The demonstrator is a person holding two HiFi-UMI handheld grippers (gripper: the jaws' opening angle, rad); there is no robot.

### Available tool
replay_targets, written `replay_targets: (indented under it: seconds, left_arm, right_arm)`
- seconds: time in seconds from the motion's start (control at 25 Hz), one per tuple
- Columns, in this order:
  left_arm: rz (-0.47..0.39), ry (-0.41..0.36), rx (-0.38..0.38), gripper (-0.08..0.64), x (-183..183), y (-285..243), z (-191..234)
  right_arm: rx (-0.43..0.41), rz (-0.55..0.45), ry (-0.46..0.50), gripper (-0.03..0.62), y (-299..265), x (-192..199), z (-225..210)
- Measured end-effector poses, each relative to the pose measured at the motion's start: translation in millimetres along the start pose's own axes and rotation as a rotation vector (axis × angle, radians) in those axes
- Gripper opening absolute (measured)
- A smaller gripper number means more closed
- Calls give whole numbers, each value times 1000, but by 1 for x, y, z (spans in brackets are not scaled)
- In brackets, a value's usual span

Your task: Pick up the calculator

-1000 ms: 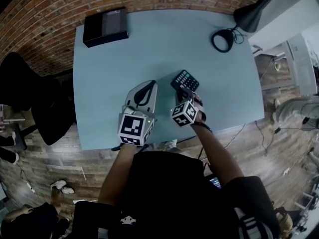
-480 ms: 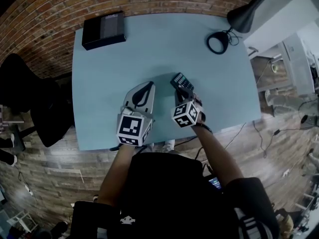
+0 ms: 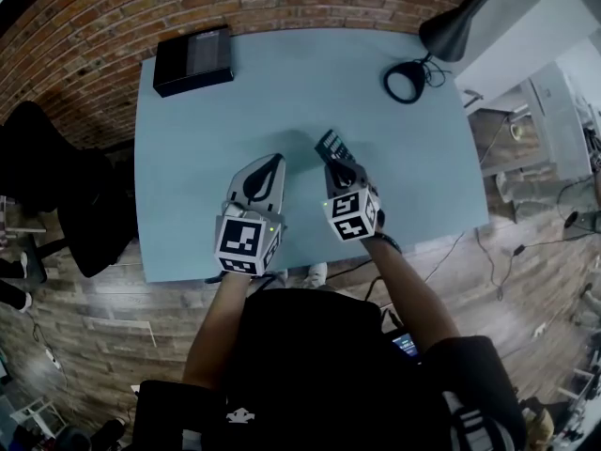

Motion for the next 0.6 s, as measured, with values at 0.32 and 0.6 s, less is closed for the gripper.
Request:
replay_targets:
  seconds: [0.32, 0.6]
  left_arm:
    - [-10, -8, -32, 2, 5, 6, -14]
    - [-28, -22, -64, 2, 7, 14, -26]
  right_arm:
    - [-8, -134, -63, 51, 25, -21, -14]
    - [-7, -234, -81, 51, 53, -35, -23]
Point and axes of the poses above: the fingertips, and each gripper's own axes: y backward along the fingers, z to its left, x out of its underside, the point moved 8 cm from there along y, backward along the fingers, and after that the axes turned 15 degrees about y, right-handed, at the moved point
